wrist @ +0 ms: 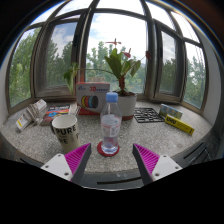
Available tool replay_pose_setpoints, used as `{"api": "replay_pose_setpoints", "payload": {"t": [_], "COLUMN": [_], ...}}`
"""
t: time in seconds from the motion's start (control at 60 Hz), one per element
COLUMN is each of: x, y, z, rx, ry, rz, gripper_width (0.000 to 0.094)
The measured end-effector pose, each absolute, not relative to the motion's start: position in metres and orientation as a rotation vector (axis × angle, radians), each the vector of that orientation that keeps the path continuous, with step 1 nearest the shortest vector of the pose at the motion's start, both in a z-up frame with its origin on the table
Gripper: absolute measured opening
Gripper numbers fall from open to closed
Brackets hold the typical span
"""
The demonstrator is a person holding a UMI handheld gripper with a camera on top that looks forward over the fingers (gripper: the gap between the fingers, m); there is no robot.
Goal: Pour water
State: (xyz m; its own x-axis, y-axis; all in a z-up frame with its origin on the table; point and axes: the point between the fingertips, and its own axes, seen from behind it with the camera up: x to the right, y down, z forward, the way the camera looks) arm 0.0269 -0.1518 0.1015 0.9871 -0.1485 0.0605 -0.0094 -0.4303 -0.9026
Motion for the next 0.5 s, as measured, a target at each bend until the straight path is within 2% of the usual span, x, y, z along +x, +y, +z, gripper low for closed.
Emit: {"api": "replay_pose_setpoints", "payload": {"t": [0.283,0.5], "x": [0.009,0.010], "y": [-0.263,-0.292], "z": [0.118,0.121], "rx": [-2.035,-2.030], "ry": [0.195,0.219], "rz": [-0.212,-0.237], "gripper_width": [0.0857,0.0857]}}
